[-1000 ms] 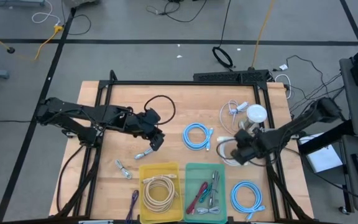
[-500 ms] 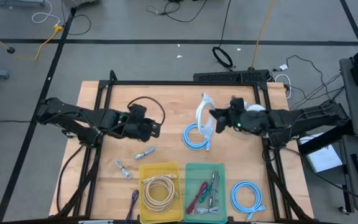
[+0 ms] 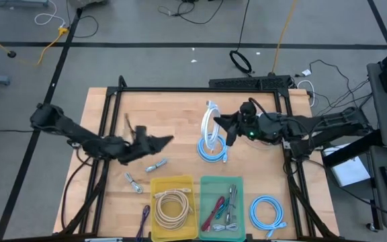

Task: Pick & Place USB Port
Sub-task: Put the large white charger cable into the yellow bin, then adjust the yellow bin

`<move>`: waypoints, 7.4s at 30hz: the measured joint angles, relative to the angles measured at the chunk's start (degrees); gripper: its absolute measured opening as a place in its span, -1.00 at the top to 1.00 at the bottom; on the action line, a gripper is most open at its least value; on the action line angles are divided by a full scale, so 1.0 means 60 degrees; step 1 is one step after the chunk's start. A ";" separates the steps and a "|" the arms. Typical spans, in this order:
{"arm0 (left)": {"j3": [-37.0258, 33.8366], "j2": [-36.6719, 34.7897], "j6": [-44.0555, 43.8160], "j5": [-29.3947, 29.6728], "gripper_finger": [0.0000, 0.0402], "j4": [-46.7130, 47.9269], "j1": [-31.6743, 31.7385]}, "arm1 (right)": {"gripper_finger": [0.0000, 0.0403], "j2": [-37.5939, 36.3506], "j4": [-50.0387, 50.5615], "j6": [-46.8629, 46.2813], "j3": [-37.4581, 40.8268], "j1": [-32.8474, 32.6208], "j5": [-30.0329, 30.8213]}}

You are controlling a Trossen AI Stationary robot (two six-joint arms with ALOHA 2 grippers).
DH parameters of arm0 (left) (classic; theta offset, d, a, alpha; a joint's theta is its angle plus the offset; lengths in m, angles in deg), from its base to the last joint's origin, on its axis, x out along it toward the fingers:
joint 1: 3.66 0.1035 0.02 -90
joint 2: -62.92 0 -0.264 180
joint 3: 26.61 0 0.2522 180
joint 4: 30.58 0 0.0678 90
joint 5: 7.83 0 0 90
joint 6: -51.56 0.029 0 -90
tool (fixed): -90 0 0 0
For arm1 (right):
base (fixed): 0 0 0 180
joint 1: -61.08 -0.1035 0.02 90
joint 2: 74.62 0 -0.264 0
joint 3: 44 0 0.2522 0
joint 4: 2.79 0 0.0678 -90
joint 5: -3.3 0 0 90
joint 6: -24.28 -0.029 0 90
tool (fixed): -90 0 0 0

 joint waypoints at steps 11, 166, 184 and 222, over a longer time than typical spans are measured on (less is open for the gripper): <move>0.0979 0.0118 -0.1412 0.0141 0.39 0.4373 0.0610 | 0.85 0.2964 0.7296 -0.1338 -0.2180 0.2393 -0.0163; 0.7802 0.3362 0.2635 -0.4484 0.28 1.8192 0.1153 | 0.29 -0.0105 -0.1889 -0.0539 0.1319 -0.0732 -0.4201; 0.7566 0.5761 0.4808 -0.6014 0.99 1.7887 0.2787 | 0.29 -0.0105 -0.1878 -0.0542 0.1319 -0.0976 -0.4169; 0.7555 0.5897 0.2586 -0.6068 1.00 1.6141 0.0807 | 0.29 -0.0105 -0.1882 -0.0535 0.1319 -0.0973 -0.4152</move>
